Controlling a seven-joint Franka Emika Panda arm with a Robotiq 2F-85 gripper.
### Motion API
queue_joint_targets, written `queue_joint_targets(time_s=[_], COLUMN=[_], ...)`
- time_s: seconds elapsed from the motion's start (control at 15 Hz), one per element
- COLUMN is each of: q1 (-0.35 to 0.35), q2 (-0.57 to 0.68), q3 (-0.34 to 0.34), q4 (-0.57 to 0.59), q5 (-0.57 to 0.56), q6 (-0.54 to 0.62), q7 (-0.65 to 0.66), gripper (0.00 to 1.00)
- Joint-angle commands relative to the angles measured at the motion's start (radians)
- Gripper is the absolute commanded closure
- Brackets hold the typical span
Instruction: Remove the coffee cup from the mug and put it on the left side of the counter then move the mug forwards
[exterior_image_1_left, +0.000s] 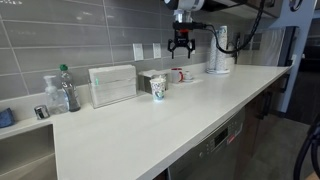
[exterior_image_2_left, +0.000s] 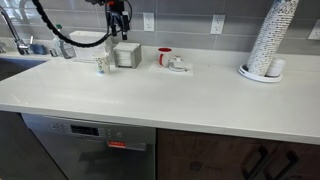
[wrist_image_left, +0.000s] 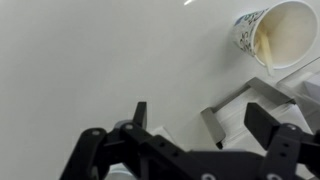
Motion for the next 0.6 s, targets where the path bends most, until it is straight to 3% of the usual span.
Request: queue_joint_targets(time_s=[0.0,0.33,0.53], q1=[-0.009,-0.010,-0.040], q2=[0.005,0.021,0.101], q3=[0.002,0.000,-0.012], q4=[0.013,0.026,0.116], q5=[-0.001,-0.020,-0.032], q6=[-0.004,0.002,0.036], q7=[-0.006,-0.027,-0.087], gripper=[0.00,0.00,0.00])
